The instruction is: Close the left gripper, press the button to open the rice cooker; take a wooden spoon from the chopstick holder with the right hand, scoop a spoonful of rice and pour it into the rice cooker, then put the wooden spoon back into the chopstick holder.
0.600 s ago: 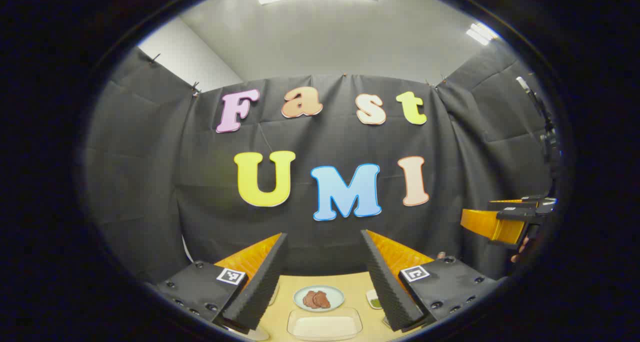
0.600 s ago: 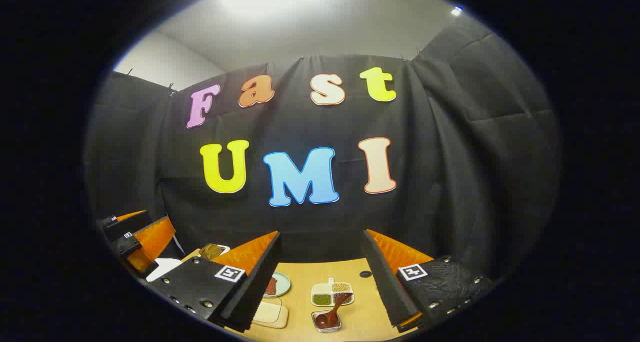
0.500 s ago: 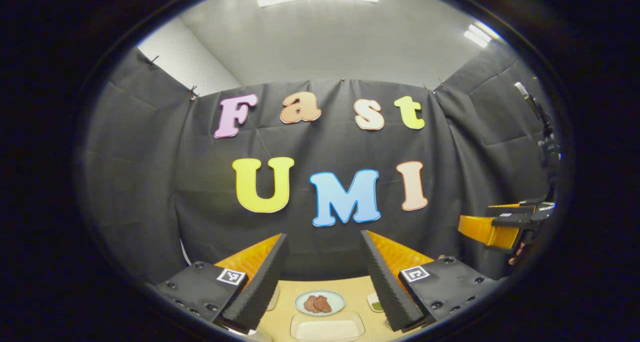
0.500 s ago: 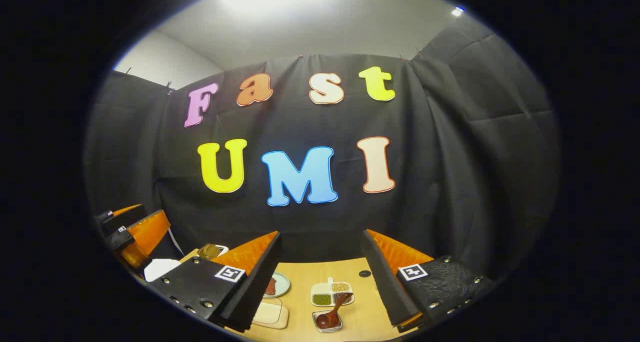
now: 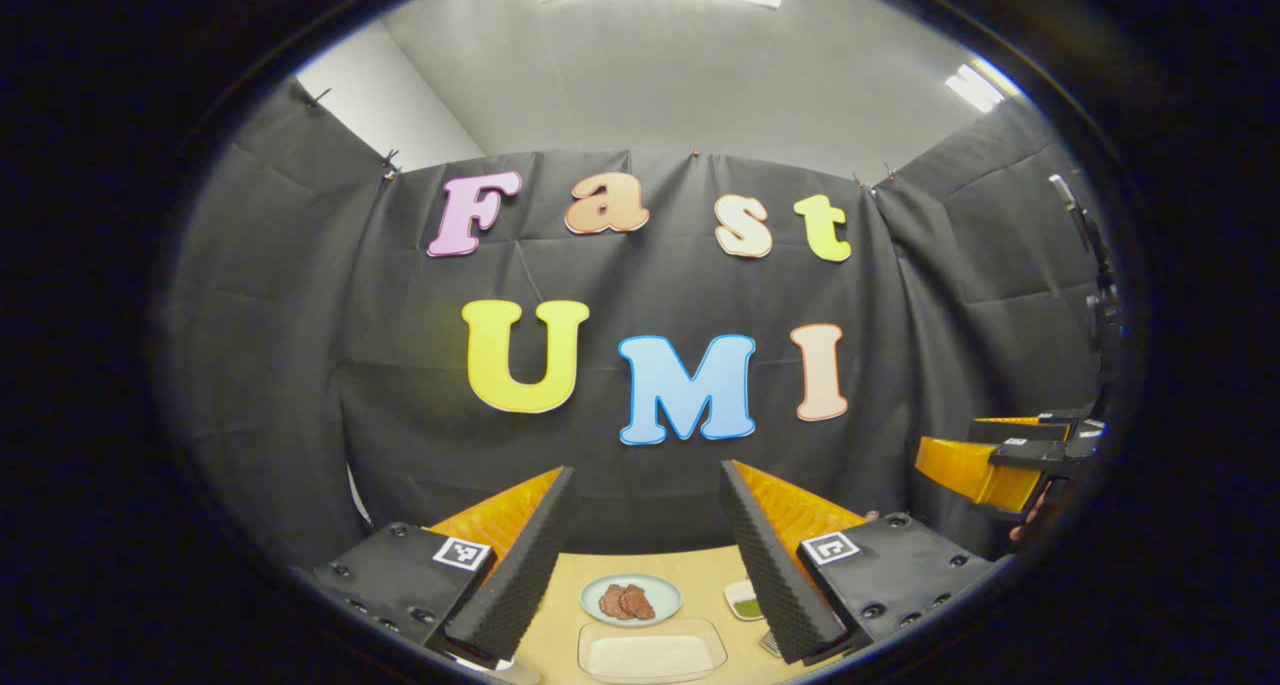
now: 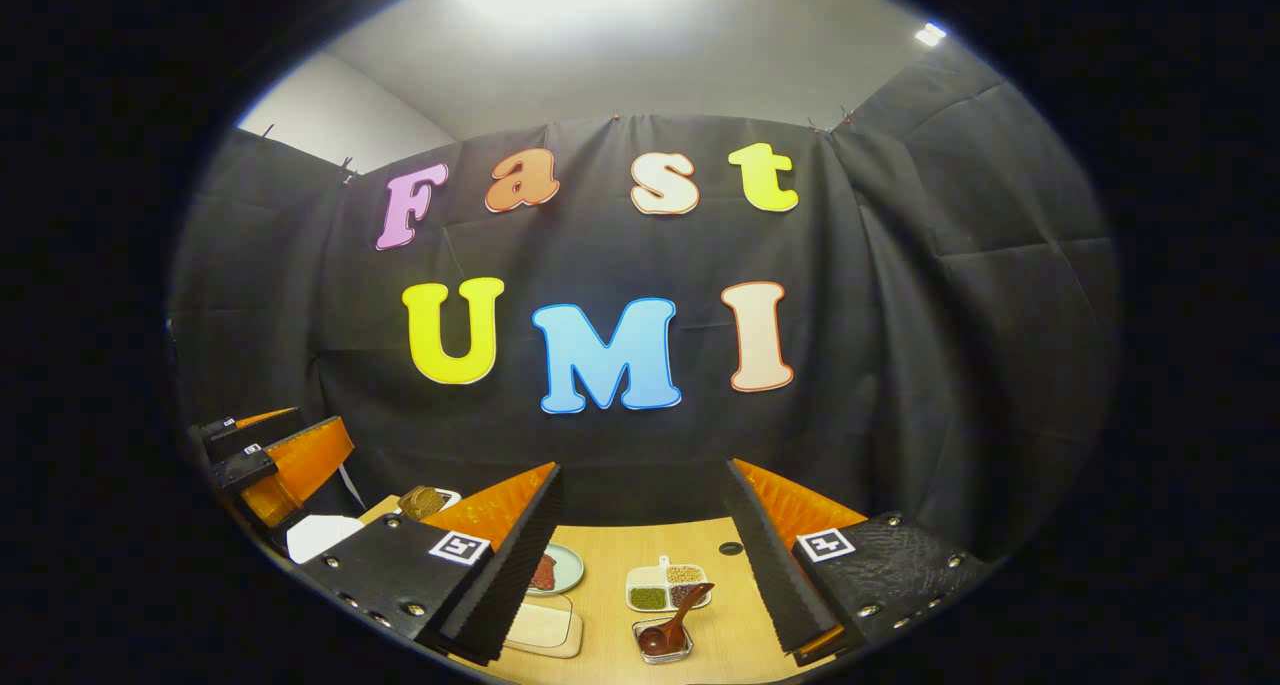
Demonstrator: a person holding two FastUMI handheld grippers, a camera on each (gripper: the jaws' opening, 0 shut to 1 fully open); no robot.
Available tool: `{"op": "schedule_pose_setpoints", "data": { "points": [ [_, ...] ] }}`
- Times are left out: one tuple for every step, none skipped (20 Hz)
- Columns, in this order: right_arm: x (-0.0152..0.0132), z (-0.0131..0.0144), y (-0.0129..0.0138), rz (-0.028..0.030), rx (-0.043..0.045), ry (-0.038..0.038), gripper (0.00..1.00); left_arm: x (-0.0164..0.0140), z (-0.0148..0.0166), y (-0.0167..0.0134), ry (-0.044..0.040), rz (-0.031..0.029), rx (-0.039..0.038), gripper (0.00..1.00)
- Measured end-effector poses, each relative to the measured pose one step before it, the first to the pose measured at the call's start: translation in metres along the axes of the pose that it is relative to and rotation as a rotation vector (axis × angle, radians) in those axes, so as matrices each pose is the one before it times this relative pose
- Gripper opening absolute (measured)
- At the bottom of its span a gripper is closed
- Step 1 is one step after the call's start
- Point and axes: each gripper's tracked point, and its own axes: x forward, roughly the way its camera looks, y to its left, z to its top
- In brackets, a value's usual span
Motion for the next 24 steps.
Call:
{"op": "schedule_pose_setpoints", "data": {
  "points": [
    [-0.00073,0.00074,0.00052,0.00054,-0.00247,-0.00292,0.96,-0.00109,0.00329,0.00182,-0.01478,0.00596,-0.00785,1.00],
    [-0.00005,-0.00031,-0.00001,0.00028,-0.00377,0.00005,0.96,0.00020,0.00396,0.00194,-0.01128,0.00616,-0.00334,1.00],
    [0.00011,0.00017,0.00116,0.00171,-0.00127,-0.00065,0.96,-0.00025,-0.00125,0.00175,-0.00273,0.00367,0.00120,0.93],
    [0.00006,-0.00082,0.00112,0.00310,-0.00093,0.00121,0.96,0.00141,-0.00048,0.00100,0.00054,0.00058,-0.00105,0.93],
    [0.00074,0.00032,0.00007,0.00127,-0.00017,-0.00017,0.96,0.00155,-0.00315,0.00014,0.00453,-0.00094,-0.00553,0.97],
    [0.00023,-0.00080,-0.00107,-0.00140,0.00005,-0.00087,0.96,0.00043,-0.00065,0.00272,0.00190,0.00143,-0.00977,0.97],
    [0.00038,0.00093,0.00002,-0.00060,0.00234,-0.00357,0.96,0.00090,-0.00101,0.00400,0.00068,0.00401,-0.00844,1.00],
    [0.00013,-0.00035,-0.00122,-0.00338,0.00286,-0.00361,0.96,0.00258,-0.00044,0.00458,-0.00287,0.00660,-0.00495,0.97],
    [0.00089,-0.00093,-0.00078,-0.00337,0.00015,-0.00194,0.96,-0.00036,-0.00033,0.00409,-0.00802,0.00877,-0.00256,0.97],
    [0.00172,-0.00119,-0.00043,-0.00371,-0.00102,-0.00177,0.96,-0.00050,0.00162,0.00477,-0.00876,0.00484,0.00051,0.98],
    [0.00081,-0.00121,-0.00016,-0.00280,0.00059,-0.00052,0.96,0.00072,-0.00172,0.00288,-0.00337,0.00389,0.00394,1.00],
    [0.00061,-0.00297,0.00058,0.00022,0.00269,0.00171,0.96,-0.00045,-0.00163,0.00441,0.00234,0.00560,0.00543,0.98],
    [0.00096,-0.00248,0.00192,0.00412,0.00311,0.00520,0.96,0.00132,-0.00356,0.00420,0.00865,0.00238,0.00480,0.94],
    [0.00122,-0.00459,0.00148,0.00247,0.00056,0.00725,0.96,0.00055,-0.00557,0.00395,0.01172,0.00129,0.00229,1.00],
    [0.00076,-0.00255,0.00125,0.00222,-0.00156,0.00650,0.96,-0.00009,-0.00693,0.00403,0.01180,0.00091,-0.00118,1.00],
    [-0.00036,-0.00370,0.00055,0.00078,-0.00282,0.00749,0.96,-0.00038,-0.00621,0.00314,0.01074,-0.00182,-0.00265,1.00],
    [-0.00046,-0.00285,0.00036,0.00198,-0.00354,0.00739,0.96,-0.00109,-0.00543,0.00313,0.01412,-0.00294,-0.00292,0.94],
    [0.00072,-0.00240,0.00267,0.00603,-0.00310,0.00572,0.96,0.00031,-0.00713,0.00205,0.01684,-0.00777,-0.00739,0.89],
    [-0.00007,-0.00178,0.00166,0.00264,-0.00057,0.00327,0.96,-0.00116,-0.00852,0.00187,0.01436,-0.00405,-0.00601,0.83],
    [-0.00046,-0.00197,0.00053,0.00391,0.00066,0.00410,0.96,-0.00038,-0.00799,0.00494,0.01188,0.00363,-0.00483,0.72],
    [-0.00006,-0.00166,0.00144,0.00377,0.00118,0.00496,0.96,0.00009,-0.00534,0.00662,0.01396,0.00848,-0.00315,0.62],
    [0.00097,-0.00282,0.00135,0.00399,0.00156,0.00625,0.96,-0.00123,-0.00811,0.00594,0.02054,0.00909,0.00314,0.58],
    [0.00076,-0.00157,0.00110,0.00396,0.00261,0.00585,0.96,-0.00064,-0.01012,0.00631,0.01773,0.01325,0.00512,0.43],
    [0.00024,-0.00232,0.00210,0.00580,0.00246,0.00532,0.96,-0.00161,-0.00727,0.00742,0.01978,0.01188,0.00438,0.29]
  ]
}}
